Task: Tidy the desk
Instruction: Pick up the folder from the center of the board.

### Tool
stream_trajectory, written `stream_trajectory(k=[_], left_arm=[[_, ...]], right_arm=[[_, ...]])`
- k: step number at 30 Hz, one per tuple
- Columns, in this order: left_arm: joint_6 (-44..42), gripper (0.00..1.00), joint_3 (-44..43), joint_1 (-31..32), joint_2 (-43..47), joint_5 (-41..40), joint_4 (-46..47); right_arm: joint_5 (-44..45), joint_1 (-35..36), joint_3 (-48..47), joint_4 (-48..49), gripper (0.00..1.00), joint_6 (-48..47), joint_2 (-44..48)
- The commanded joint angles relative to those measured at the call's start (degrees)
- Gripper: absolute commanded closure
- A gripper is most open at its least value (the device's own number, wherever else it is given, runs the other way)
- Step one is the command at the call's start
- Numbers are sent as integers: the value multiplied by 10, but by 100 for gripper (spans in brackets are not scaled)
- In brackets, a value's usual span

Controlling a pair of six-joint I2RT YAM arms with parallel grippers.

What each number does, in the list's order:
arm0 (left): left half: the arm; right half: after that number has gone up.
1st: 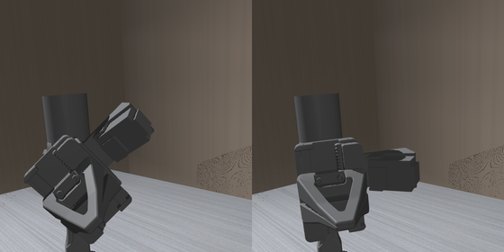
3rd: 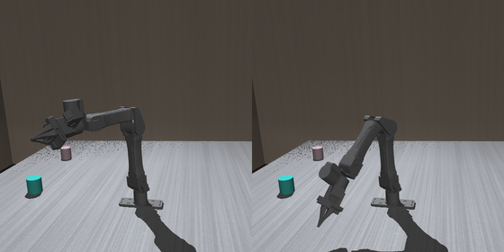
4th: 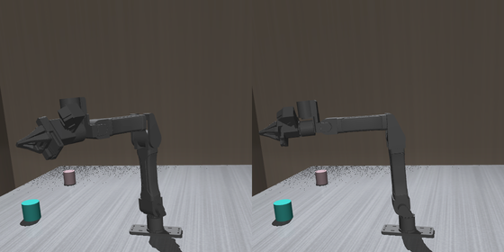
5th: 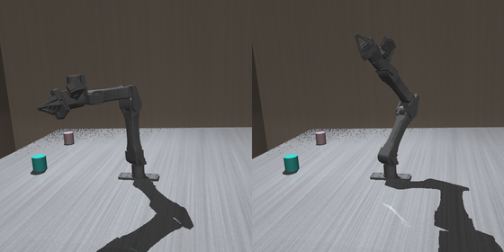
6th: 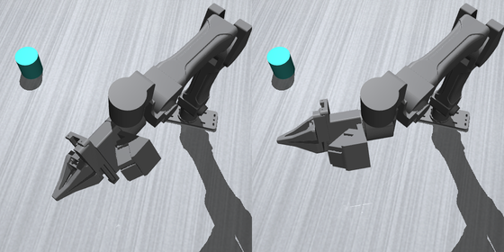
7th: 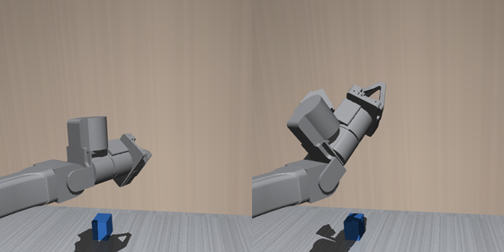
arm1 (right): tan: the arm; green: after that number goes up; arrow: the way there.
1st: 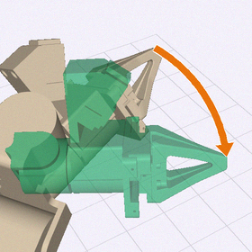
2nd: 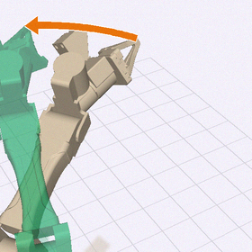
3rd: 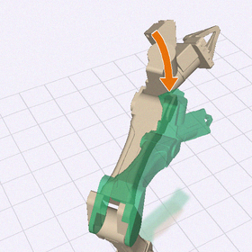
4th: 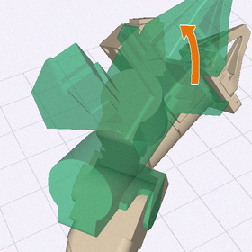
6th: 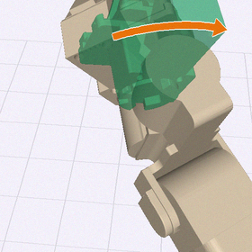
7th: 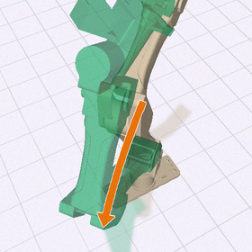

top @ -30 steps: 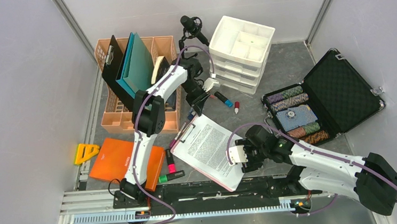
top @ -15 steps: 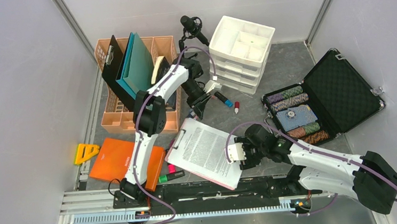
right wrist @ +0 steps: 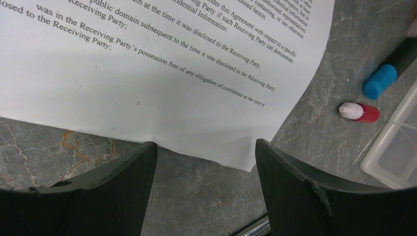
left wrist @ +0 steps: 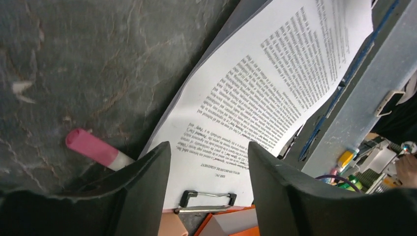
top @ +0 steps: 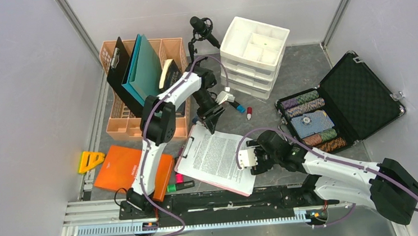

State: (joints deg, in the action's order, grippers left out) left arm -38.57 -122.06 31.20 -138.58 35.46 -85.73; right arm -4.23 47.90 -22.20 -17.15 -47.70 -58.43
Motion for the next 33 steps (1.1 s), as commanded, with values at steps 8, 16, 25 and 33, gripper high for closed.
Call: stream_trajectory(k=[8, 16, 25, 33], left_arm=[[136, 19, 293, -13, 303, -157, 185], [169, 6, 443, -83, 382, -152, 218], [186, 3, 541, -89, 417, -148, 280], [179, 7, 575, -89, 440, -113, 286]], right_arm=[[73, -13, 33, -111, 15, -42, 55], [17, -13, 10, -124, 15, -47, 69], [-13, -2, 16, -91, 16, -41, 34], [-21, 6, 18, -66, 16, -35, 2]])
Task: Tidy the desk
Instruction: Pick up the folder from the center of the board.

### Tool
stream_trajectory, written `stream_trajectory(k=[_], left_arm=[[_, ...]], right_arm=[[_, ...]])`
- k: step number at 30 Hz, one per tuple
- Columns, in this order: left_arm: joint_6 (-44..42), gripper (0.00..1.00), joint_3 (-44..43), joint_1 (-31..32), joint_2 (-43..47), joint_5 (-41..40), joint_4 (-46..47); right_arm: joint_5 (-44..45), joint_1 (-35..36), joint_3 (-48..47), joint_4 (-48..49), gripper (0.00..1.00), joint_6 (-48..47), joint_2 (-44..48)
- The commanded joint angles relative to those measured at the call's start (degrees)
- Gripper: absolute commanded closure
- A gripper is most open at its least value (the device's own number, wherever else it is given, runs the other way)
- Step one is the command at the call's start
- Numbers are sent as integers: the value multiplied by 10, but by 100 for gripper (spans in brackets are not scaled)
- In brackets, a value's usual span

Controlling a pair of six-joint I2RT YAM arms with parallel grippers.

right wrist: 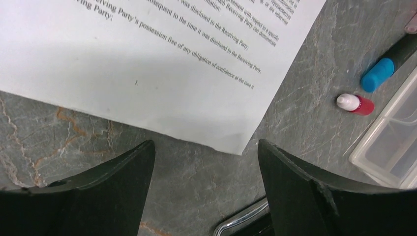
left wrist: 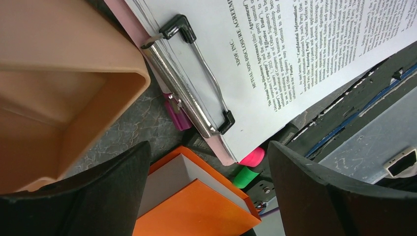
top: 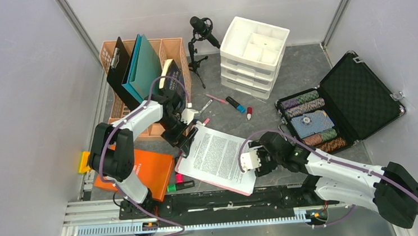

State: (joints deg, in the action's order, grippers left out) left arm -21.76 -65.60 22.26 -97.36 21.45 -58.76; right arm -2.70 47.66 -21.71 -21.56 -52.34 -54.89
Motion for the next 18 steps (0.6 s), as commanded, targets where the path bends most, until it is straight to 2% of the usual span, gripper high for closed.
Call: stream_trajectory(k=[1, 7, 18], left_arm=[[9, 7, 14, 1, 30, 30, 15], [2, 15, 36, 1, 64, 21, 13], [-19, 20, 42, 14, 93, 46, -2]], right_arm=[[-37, 11, 13, -19, 16, 13, -39], [-28, 19, 13, -10, 17, 18, -59], [-18, 20, 14, -8, 18, 22, -66]])
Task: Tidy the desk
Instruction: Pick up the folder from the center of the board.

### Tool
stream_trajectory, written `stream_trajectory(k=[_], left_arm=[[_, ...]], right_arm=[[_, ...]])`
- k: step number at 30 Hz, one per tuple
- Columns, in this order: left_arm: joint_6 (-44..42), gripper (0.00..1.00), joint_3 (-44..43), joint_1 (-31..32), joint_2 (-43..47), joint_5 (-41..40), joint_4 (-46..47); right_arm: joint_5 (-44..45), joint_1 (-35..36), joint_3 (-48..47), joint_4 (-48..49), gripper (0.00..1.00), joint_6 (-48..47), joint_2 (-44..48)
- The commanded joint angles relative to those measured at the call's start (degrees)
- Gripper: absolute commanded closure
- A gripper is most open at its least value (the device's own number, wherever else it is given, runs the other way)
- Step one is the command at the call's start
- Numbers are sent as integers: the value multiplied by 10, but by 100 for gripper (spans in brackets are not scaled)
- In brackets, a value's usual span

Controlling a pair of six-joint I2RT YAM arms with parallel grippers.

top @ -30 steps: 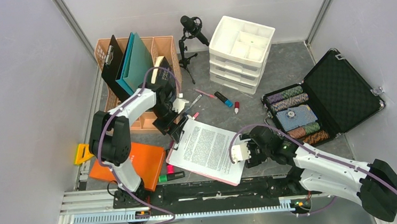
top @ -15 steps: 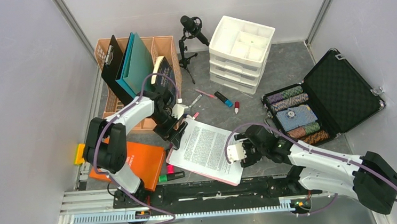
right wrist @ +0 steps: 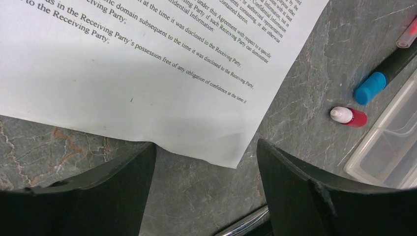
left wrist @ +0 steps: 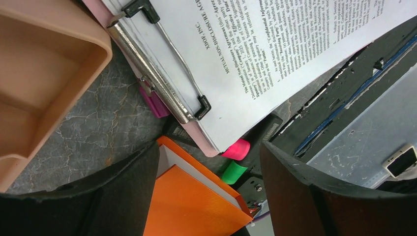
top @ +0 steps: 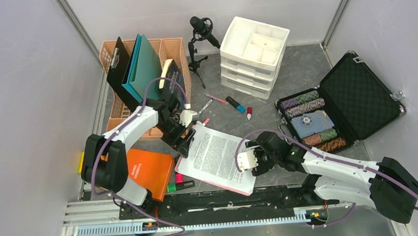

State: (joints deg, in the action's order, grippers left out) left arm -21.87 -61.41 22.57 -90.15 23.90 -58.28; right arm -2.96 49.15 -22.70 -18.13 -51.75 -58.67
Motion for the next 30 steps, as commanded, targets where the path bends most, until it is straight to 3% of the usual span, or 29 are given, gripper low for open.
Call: stream_trajectory(k=[1, 14, 30], left_arm=[[-21, 21, 1, 16, 19, 21, -10], [-42, 22, 44, 48, 0, -45, 18], [-71, 24, 23, 60, -47, -3, -16]], right_arm=[[-14, 6, 24, -42, 18, 16, -28], [-8, 6, 27, -38, 18, 17, -34], [-10, 11, 17, -36, 18, 21, -54]])
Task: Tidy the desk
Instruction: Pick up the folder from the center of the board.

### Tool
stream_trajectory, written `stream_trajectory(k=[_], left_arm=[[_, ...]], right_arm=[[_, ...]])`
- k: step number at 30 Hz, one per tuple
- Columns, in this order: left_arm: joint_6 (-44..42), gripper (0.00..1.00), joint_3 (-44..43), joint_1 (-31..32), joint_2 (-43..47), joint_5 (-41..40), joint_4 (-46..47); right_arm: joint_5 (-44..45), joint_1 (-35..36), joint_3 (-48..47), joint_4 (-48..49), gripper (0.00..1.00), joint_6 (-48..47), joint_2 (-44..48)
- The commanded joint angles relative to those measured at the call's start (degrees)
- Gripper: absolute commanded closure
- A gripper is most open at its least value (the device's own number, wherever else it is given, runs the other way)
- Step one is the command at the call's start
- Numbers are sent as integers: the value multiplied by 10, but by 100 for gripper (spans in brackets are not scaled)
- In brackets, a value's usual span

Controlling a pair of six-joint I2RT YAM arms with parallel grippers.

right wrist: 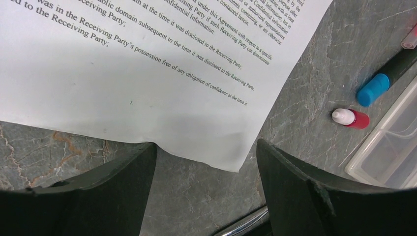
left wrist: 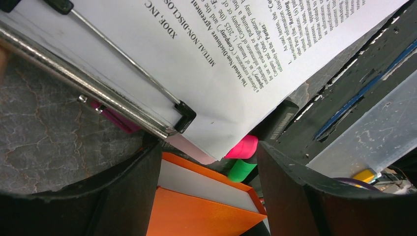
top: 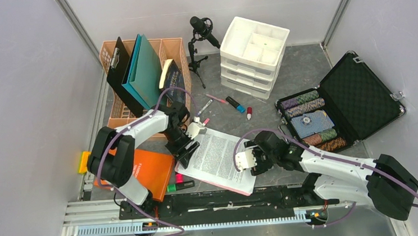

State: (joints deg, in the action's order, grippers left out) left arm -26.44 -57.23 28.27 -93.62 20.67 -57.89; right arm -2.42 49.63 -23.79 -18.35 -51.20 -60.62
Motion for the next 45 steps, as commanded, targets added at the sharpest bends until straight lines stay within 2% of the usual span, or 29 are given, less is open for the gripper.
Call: stream_trajectory(k=[1, 19, 33, 45], left_arm=[[-27, 25, -22, 3, -15, 33, -21], [-10, 30, -63, 4, -30, 106, -42], [22, 32, -93, 0, 9, 163, -50], [48, 32, -110, -57, 5, 222, -47]], right_arm=[[-16, 7, 28, -34, 19, 15, -36], [0, 12, 33, -15, 21, 37, -64], [33, 12, 49, -5, 21, 37, -62], [56, 12, 53, 4, 21, 44, -74]])
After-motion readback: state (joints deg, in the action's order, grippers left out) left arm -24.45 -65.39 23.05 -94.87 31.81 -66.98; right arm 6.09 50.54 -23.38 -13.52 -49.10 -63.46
